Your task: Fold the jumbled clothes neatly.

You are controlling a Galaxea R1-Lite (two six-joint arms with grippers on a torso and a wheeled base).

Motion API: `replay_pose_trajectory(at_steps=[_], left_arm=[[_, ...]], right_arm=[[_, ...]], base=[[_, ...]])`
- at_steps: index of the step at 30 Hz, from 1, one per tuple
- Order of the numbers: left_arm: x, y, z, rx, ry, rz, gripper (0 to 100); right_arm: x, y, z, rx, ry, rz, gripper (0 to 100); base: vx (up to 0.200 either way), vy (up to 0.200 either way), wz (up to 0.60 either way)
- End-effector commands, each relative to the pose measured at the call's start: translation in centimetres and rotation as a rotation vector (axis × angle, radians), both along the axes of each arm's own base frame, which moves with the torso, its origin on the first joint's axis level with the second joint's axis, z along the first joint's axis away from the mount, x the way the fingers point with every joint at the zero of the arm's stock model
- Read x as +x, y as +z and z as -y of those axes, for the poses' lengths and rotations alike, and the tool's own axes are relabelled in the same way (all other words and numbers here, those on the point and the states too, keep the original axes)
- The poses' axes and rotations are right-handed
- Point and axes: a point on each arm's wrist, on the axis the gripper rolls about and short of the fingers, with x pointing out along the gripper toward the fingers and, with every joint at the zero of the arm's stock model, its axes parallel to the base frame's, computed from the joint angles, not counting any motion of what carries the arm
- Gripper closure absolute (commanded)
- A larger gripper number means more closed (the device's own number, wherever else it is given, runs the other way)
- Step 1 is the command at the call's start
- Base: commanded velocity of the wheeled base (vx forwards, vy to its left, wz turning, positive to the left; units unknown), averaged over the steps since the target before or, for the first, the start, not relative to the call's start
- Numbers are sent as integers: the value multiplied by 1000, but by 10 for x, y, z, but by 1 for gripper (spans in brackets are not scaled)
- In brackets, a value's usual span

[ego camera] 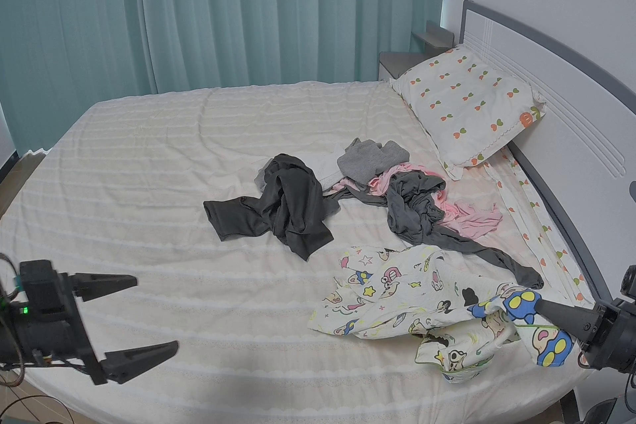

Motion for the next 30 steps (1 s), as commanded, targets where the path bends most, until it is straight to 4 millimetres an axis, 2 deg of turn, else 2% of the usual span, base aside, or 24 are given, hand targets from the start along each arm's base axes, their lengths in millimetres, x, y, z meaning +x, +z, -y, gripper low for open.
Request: replay_pose_trajectory(at_steps=[1,5,6,10,12,13,22,24,25,30], left_arm=[[98,-123,86,87,-242,-363,0],[106,-140,94,67,-231,-387,0],[111,-150,96,69,-226,-377,0],[124,-179,103,77,-160,-315,0],[125,-183,105,75,-151,-308,0],[128,-192,107,68,-127,-313,0],[143,-209,116,-33,-57,-360,0],[144,-212,116,-46,-49,-375,0],[147,-219,118,-54,-45,-377,0],[157,-232,119,-68,-23,-339,0]], right_arm=[[34,25,-33,91,145,-128,100],[42,44,-42,149,181,-119,100],[47,52,-46,174,191,-120,100],[61,64,-60,201,228,-130,100],[64,65,-63,201,232,-133,100],[67,68,-68,204,242,-134,100],[83,82,-101,206,354,-129,100],[90,84,-109,208,359,-130,100],[101,83,-118,202,361,-137,100],[107,85,-125,203,370,-136,100]], base=[[0,0,0],[0,0,0],[0,0,0],[0,0,0],[0,0,0],[0,0,0],[0,0,0],[0,0,0],[0,0,0],[0,0,0]])
